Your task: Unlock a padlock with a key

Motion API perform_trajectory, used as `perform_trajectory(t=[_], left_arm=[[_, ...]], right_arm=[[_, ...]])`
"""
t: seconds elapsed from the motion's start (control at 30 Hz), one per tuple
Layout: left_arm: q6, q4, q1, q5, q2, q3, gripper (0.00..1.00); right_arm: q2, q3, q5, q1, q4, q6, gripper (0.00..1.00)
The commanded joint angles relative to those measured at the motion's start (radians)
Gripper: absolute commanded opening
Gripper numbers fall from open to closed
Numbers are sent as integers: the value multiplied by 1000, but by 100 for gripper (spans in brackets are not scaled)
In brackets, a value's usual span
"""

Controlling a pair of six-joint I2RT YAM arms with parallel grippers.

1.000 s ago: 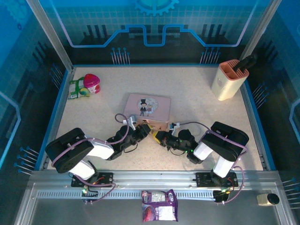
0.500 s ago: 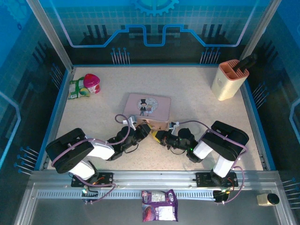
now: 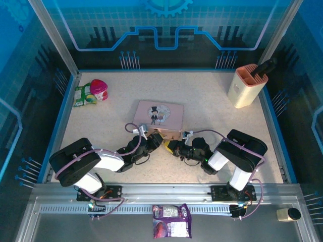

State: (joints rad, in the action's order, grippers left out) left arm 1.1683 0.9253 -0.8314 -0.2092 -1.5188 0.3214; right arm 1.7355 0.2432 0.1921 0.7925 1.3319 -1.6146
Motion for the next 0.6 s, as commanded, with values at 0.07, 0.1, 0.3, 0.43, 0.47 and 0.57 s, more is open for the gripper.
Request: perform_trajectory(t=[0.07,0.1,0.3,0.43,0.47,0.57], left_arm=[[-46,14,-32,204,40,64,1],[-45,3,-29,205,43,66,1],[-53,-58,-8,197,64,73,1],[-48,-157,18,194,82,94,0],[-52,-199,22,188,90,104,1],[-57,-214,26,190,100,111,1]], right_arm=[[12,54,67,-80,91,-25,10],[6,38,78,-96,91,-31,12],[-91,20,119,-122,-59,29,29],[-224,36,132,-125,-276,111,52],[-272,40,130,-128,-365,143,57],[-425,45,106,-144,-617,238,69]])
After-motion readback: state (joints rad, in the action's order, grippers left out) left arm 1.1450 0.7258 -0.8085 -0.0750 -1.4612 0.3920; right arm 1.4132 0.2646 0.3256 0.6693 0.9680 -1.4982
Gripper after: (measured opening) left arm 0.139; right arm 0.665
